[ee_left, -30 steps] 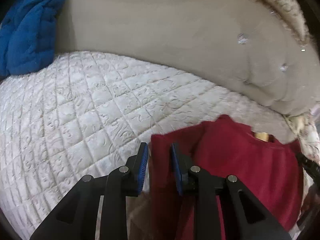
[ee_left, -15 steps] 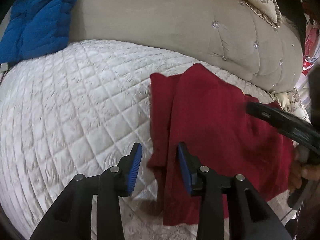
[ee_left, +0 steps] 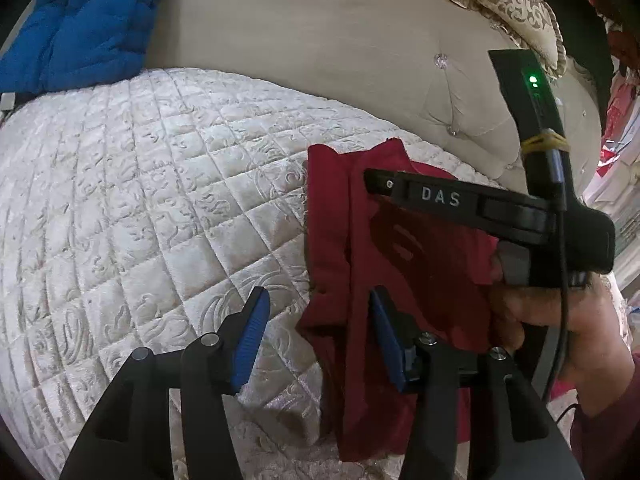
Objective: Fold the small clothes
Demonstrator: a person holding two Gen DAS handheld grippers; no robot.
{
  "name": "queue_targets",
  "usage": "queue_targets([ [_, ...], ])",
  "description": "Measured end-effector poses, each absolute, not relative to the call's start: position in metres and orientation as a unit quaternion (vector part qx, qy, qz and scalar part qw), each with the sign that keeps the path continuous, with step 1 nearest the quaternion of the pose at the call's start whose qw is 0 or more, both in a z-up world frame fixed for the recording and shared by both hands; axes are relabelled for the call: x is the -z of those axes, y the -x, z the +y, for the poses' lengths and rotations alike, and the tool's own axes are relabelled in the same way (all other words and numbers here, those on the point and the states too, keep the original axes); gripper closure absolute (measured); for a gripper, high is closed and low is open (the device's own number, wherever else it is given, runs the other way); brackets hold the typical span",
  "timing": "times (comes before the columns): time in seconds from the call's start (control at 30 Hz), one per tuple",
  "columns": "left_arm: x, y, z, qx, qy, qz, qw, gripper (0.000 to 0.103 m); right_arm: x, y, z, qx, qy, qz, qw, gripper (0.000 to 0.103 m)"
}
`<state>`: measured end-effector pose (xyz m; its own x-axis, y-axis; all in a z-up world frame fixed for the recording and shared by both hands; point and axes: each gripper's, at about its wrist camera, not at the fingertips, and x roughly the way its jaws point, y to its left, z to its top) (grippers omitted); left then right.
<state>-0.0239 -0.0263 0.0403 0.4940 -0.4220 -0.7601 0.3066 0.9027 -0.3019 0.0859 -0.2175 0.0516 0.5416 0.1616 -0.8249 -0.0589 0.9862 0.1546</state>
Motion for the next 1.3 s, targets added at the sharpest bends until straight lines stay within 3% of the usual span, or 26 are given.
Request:
queue_targets([
  [0.27, -0.037, 0.026, -0.018, 0.221, 0.08, 0.457, 0.858, 0.068, -0.081, -0.069, -0.224, -0.071, -0.076, 0.458, 0.883, 0.059],
  [0.6, -0.034, 0.031, -0.006, 0.231, 0.106, 0.458, 0.852, 0.063, -0.054, -0.087, -0.218, -0.049, -0.08, 0.487, 0.868, 0.057],
  [0.9, -0.031, 0.032, 0.001, 0.236, 0.113, 0.458, 0.849, 0.062, -0.069, -0.085, -0.22, -0.047, -0.093, 0.495, 0.863, 0.056],
  [1.07, -0.031, 0.032, 0.009, 0.247, 0.142, 0.463, 0.84, 0.062, -0.081, -0.081, -0.213, -0.075, -0.103, 0.497, 0.858, 0.026],
  [1.3, -0.035, 0.039, 0.009, 0.268, 0.145, 0.46, 0.834, 0.062, -0.062, -0.098, -0.175, -0.063, -0.042, 0.539, 0.839, 0.019],
])
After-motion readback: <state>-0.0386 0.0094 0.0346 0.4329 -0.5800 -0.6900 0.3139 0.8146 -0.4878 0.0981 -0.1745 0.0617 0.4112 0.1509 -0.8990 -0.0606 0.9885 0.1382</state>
